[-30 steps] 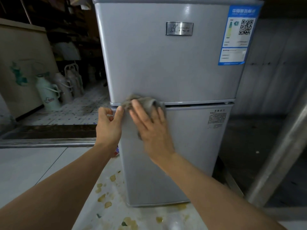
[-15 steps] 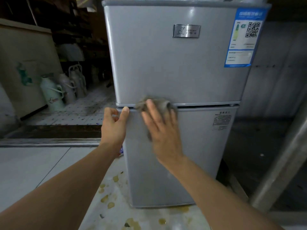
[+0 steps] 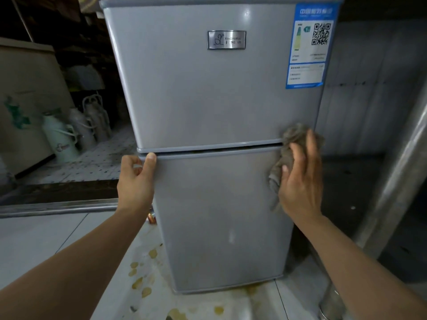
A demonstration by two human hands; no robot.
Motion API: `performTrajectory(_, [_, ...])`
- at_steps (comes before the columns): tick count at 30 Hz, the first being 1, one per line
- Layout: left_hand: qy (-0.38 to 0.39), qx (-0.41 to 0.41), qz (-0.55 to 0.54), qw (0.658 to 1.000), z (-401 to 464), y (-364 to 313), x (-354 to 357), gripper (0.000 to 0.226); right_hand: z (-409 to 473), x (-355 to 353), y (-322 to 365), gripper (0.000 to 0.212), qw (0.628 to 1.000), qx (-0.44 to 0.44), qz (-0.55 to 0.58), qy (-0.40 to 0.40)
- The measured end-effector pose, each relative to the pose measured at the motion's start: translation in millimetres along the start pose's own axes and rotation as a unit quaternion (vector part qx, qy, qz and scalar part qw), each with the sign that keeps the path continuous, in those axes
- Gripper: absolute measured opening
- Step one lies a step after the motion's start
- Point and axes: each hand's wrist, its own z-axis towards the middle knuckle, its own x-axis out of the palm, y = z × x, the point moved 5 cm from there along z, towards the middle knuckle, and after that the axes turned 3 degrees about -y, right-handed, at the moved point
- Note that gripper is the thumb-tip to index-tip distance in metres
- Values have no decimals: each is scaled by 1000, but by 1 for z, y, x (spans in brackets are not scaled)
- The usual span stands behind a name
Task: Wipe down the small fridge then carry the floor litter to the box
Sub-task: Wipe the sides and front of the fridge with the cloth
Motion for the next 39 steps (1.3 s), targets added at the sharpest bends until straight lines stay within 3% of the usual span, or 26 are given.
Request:
performTrajectory(3, [2,5,-4,1000,-2,0,1,29,2,4,-6,49,986,125,102,-41])
performTrajectory(6, [0,6,-15,1000,-6,-1,3,27,-10,9,-10,52,984,135,105,-50])
performTrajectory(13, [-28,-7,-13,999,-7,0,4,25,-68,19,-15,69,973,209,62,73])
performTrajectory(20, [-50,5,-18,999,-8,2,5,25,-9,17,-7,55,982,141,121,-44])
performTrajectory(26, [-32,7,-37,999,-6,1,5,25,-119,38,-9,60,988,132,6,77])
performTrajectory(29, [-27,-4,-49,998,-6,0,5,24,-116,39,-7,61,988,126,-3,93])
performTrajectory(35, [-36,-20,-64,997,-7,2,7,23,-53,41,29,54,999,-17,28,7])
performTrajectory(37, [-41,-22,-69,997,-7,4,7,22,-65,48,41,55,997,-73,17,14])
performTrajectory(39, [-37,-20,-70,997,-7,4,6,22,-101,57,50,62,981,-183,-10,54])
